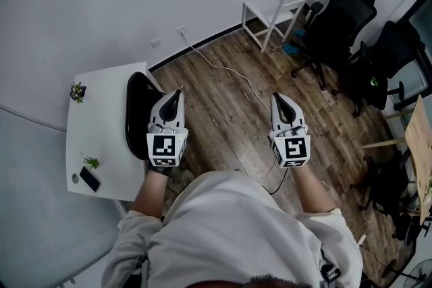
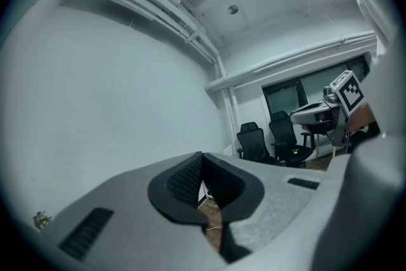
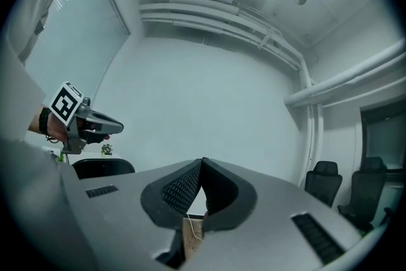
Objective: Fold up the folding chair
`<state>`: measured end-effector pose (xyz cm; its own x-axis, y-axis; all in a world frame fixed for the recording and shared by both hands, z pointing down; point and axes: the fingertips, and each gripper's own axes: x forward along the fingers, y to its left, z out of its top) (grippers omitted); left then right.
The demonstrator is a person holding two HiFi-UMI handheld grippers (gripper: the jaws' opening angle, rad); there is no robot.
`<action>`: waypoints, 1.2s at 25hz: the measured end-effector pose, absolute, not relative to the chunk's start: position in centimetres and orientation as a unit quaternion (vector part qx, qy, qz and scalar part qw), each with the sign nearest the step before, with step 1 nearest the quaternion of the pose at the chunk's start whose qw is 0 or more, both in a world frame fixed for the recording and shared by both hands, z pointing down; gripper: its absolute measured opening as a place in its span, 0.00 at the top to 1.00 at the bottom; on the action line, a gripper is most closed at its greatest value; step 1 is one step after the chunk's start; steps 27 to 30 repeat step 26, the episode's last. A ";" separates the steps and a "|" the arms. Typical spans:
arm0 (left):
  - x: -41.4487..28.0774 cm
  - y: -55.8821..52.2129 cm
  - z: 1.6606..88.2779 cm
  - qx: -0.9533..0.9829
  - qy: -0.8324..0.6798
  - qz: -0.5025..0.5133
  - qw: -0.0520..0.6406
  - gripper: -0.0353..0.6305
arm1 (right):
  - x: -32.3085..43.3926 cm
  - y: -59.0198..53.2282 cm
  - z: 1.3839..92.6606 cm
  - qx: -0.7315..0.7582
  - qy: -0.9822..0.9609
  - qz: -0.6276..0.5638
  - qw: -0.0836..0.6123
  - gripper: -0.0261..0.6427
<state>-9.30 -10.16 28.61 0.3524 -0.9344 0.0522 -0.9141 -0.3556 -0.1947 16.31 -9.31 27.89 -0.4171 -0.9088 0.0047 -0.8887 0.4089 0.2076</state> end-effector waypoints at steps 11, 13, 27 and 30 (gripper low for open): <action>-9.6 -9.9 28.7 -0.823 0.558 -0.084 0.065 0.94 | 15.7 -8.8 28.6 0.534 -0.840 -0.077 0.057 0.93; -9.6 -10.0 28.6 -0.823 0.558 -0.083 0.065 0.94 | 15.8 -8.9 28.5 0.535 -0.839 -0.077 0.057 0.93; -10.6 -9.9 29.3 -0.821 0.561 -0.092 0.060 0.94 | 14.9 -8.7 29.3 0.532 -0.841 -0.072 0.061 0.93; -10.6 -9.9 29.3 -0.821 0.561 -0.092 0.060 0.94 | 14.9 -8.7 29.3 0.532 -0.841 -0.072 0.061 0.93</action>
